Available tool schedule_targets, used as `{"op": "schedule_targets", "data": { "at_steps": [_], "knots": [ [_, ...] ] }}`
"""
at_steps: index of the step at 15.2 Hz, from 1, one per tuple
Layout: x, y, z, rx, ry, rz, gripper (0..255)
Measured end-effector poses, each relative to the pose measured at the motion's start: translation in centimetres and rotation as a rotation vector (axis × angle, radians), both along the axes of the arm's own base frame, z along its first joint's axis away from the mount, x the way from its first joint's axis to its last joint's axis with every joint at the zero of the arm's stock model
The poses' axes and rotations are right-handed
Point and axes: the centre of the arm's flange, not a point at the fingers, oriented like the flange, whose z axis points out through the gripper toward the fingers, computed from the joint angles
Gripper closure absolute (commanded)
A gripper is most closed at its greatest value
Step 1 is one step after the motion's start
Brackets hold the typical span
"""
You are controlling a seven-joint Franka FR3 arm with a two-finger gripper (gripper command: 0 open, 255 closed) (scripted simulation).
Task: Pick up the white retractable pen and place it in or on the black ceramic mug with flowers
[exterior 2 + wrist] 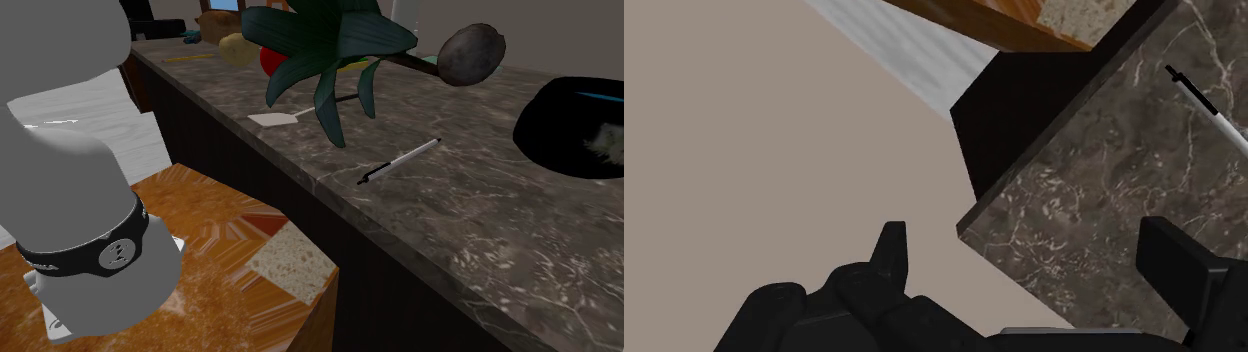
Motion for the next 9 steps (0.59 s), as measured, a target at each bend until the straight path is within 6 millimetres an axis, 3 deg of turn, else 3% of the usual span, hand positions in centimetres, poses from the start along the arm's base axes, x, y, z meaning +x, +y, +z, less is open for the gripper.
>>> {"op": "schedule_targets", "data": {
  "at_steps": [7, 9],
  "knots": [
    [1.7, 6.7, -5.3, 0.06, 0.045, 0.261, 0],
    [1.4, 9.1, -6.2, 0.077, 0.057, 0.336, 0]
  ]
}}
